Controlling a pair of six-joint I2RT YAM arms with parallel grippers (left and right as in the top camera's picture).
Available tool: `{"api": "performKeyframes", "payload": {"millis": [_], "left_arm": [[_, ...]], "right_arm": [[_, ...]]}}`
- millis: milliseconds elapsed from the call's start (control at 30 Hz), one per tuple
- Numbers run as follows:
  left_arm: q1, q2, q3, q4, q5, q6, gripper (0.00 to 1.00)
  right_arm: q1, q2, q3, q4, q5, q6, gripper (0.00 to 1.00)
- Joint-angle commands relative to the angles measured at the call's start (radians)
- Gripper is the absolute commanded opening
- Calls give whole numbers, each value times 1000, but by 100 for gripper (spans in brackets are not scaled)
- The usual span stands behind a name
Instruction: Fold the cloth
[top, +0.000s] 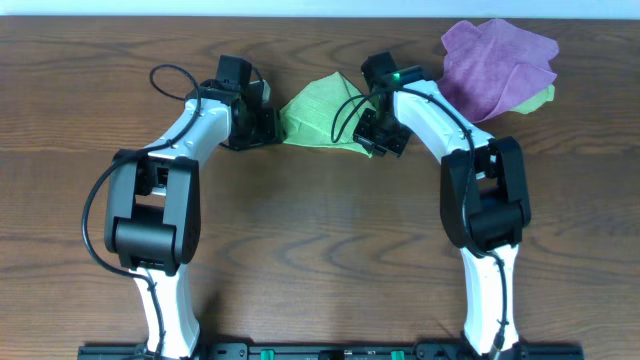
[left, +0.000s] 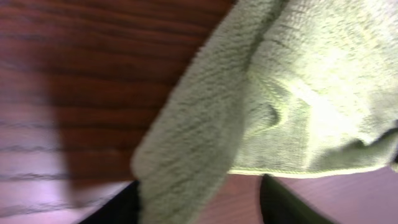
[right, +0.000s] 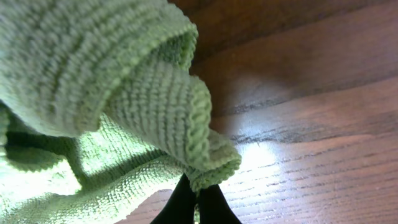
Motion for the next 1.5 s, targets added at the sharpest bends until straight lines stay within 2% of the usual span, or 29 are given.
{"api": "performKeyframes", "payload": {"millis": [0, 33, 100, 367, 767, 1033, 1167, 1333, 1467], "left_arm": [[3, 41, 13, 3, -53, 13, 36], [3, 48, 13, 5, -53, 13, 23], [3, 63, 13, 10, -53, 14, 6], [17, 49, 24, -39, -91, 42, 6], [53, -173, 25, -248, -64, 52, 6], [54, -310, 25, -331, -10, -3, 6], [53, -373, 25, -365, -5, -11, 6], [54, -432, 25, -375, 38, -53, 6], [54, -487, 25, -390, 37, -60, 6]], "right_arm": [[-1, 11, -22, -13, 7, 6, 1], [-1, 11, -22, -15, 7, 6, 1], [-1, 11, -22, -16, 7, -2, 1], [-2, -37, -22, -60, 44, -32, 1], [6, -288, -22, -157, 74, -73, 1], [28, -417, -22, -187, 37, -72, 1], [27, -430, -22, -203, 28, -72, 1], [32, -443, -21, -222, -90, -74, 1], [31, -473, -21, -203, -51, -81, 1]]}}
